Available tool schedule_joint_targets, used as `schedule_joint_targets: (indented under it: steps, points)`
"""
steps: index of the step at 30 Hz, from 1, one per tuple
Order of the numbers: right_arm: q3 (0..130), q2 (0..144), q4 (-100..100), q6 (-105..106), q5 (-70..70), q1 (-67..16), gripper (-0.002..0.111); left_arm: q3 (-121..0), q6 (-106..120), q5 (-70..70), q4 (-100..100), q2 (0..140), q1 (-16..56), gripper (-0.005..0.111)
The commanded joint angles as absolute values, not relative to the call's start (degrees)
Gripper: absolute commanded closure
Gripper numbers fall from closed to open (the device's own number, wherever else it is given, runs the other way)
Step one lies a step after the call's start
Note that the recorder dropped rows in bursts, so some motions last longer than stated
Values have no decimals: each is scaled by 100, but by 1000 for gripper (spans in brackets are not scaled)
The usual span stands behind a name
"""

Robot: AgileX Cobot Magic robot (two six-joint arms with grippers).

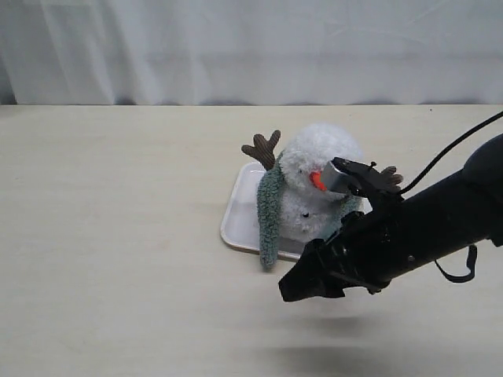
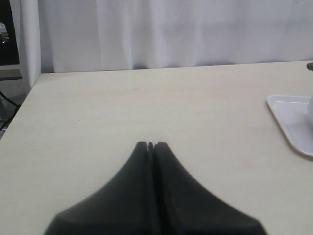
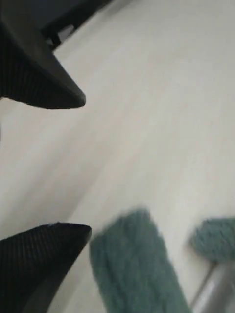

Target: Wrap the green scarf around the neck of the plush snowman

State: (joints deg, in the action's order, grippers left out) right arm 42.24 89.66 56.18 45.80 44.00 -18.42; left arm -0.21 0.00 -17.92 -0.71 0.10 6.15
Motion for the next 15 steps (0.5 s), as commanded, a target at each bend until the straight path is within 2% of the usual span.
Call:
schedule_joint_targets:
  steps: [1,6,15]
  points:
    - [4258,8555,5606,4621,5220,-1813,45,0,0,-1740,-78,0,605,107]
    - [4258,7901,5806,5006,5472,-1813,47,0,0,-1740,-78,0,605,107]
    - [4258,6175,6184,5498,5162,-1813,77,0,0,-1740,-78,0,605,107]
